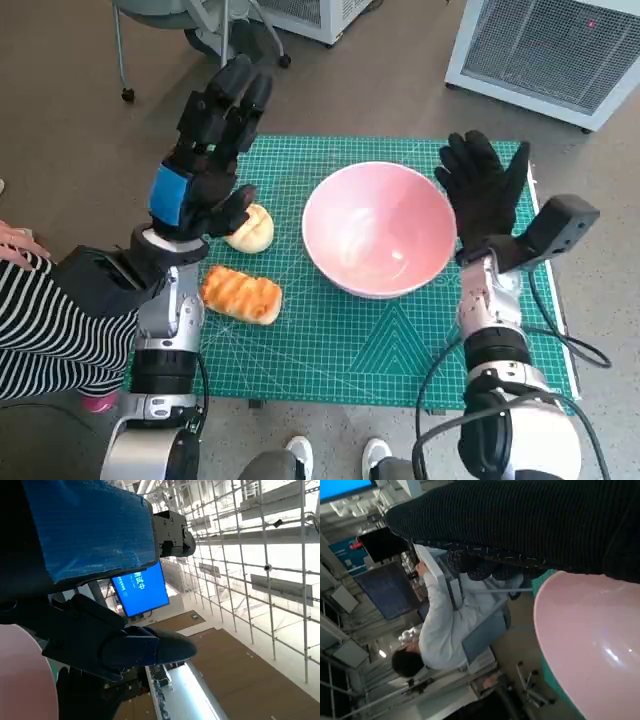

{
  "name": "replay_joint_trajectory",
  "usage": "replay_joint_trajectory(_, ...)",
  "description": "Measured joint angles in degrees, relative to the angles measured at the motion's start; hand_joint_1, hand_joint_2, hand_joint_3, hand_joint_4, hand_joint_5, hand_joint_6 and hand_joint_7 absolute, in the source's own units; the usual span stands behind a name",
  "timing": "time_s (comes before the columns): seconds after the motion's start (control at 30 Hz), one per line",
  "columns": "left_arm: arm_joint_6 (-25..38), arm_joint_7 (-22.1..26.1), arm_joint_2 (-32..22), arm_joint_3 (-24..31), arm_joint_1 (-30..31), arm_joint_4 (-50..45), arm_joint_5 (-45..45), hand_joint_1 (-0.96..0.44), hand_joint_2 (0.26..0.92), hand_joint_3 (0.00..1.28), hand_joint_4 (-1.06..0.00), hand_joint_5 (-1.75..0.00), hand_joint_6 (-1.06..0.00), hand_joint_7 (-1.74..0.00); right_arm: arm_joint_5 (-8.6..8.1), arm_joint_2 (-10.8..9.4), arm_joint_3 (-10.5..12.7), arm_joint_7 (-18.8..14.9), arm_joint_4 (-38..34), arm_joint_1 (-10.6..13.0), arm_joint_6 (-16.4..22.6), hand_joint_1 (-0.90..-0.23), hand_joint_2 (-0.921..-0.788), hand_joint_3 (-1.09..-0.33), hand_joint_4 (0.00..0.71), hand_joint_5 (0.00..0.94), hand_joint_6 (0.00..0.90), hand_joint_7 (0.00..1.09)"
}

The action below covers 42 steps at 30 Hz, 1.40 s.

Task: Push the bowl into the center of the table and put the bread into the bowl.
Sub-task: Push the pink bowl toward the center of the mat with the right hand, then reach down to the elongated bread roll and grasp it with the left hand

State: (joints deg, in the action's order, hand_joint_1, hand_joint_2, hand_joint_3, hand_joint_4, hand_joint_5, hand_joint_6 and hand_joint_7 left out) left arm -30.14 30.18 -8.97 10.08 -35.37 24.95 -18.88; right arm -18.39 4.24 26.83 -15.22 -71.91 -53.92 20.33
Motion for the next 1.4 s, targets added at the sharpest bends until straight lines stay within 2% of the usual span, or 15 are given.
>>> replay_joint_trajectory(0.23, 0.03, 0.21, 0.04, -0.14, 0.01, -0.01, -0.01, -0.69, 0.921, 0.41, -0.13, 0.0, -0.04, -0.33, 0.06, 0.38, 0.13, -0.83, 0.19, 0.08, 0.11, -0.669, -0.921, -0.793, 0.111, 0.003, 0.108, 0.19)
replay_joint_trajectory(0.37, 0.09, 0.32, 0.08, -0.26, 0.05, -0.01, -0.01, -0.7, 0.921, 0.41, -0.13, 0.0, -0.03, -0.32, 0.28, 1.61, -0.13, -1.2, 1.23, 0.56, 1.09, -0.667, -0.921, -0.794, 0.117, 0.006, 0.113, 0.19)
replay_joint_trajectory(0.5, 0.16, 0.29, 0.04, -0.19, 0.08, -0.01, -0.01, -0.7, 0.921, 0.41, -0.13, 0.0, -0.03, -0.32, 1.03, 3.56, -1.15, -1.15, 2.93, 1.33, 3.64, -0.667, -0.921, -0.795, 0.126, 0.009, 0.118, 0.2)
replay_joint_trajectory(0.6, 0.41, 0.22, 0.08, -0.25, 0.08, -0.01, 0.01, -0.7, 0.921, 0.41, -0.12, 0.0, -0.03, -0.32, 2.96, 4.7, -2.78, -0.68, 5.59, 2.18, 6.95, -0.667, -0.921, -0.798, 0.138, 0.013, 0.125, 0.2)
replay_joint_trajectory(0.73, 0.99, -0.1, 0.22, -0.33, 0.07, -0.01, 0.03, -0.71, 0.921, 0.41, -0.12, 0.0, -0.04, -0.32, 5.42, 5.1, -5.44, 0.29, 10.66, 3.77, 10.76, -0.671, -0.921, -0.778, 0.145, 0.014, 0.141, 0.21)
replay_joint_trajectory(0.83, 1.77, -0.49, 0.58, -0.7, 0.04, -0.11, 0.12, -0.71, 0.921, 0.4, -0.12, 0.0, -0.04, -0.32, 7.62, 5.23, -8.0, 0.66, 16.69, 6.03, 13.04, -0.675, -0.921, -0.765, 0.15, 0.014, 0.155, 0.21)
replay_joint_trajectory(0.97, 2.8, -0.88, 0.83, -1.33, 0.0, -0.72, 0.26, -0.71, 0.921, 0.4, -0.12, 0.0, -0.05, -0.33, 9.24, 5.57, -10.55, 0.46, 25.24, 9.53, 14.49, -0.691, -0.921, -0.748, 0.152, 0.012, 0.16, 0.22)
replay_joint_trajectory(1.17, 4.52, -1.63, 1.09, -2.19, -0.32, -2.33, 0.34, -0.72, 0.921, 0.39, -0.13, 0.0, -0.01, -0.43, 8.95, 6.07, -12.94, -1.58, 37.57, 14.39, 14.07, -0.744, -0.921, -0.704, 0.152, 0.009, 0.163, 0.23)
replay_joint_trajectory(1.3, 5.43, -1.65, 1.34, -2.7, -0.84, -3.57, 0.3, -0.7, 0.921, 0.39, -0.14, -0.01, 0.0, -0.48, 7.22, 6.05, -14.25, -2.56, 45.43, 16.97, 12.1, -0.774, -0.921, -0.678, 0.153, 0.007, 0.172, 0.24)
replay_joint_trajectory(1.4, 6.1, -1.63, 1.59, -3.02, -1.37, -4.44, 0.2, -0.7, 0.921, 0.39, -0.14, -0.01, 0.0, -0.49, 6.6, 5.99, -15.15, -2.88, 50.39, 18.43, 10.05, -0.78, -0.921, -0.674, 0.155, 0.007, 0.172, 0.24)
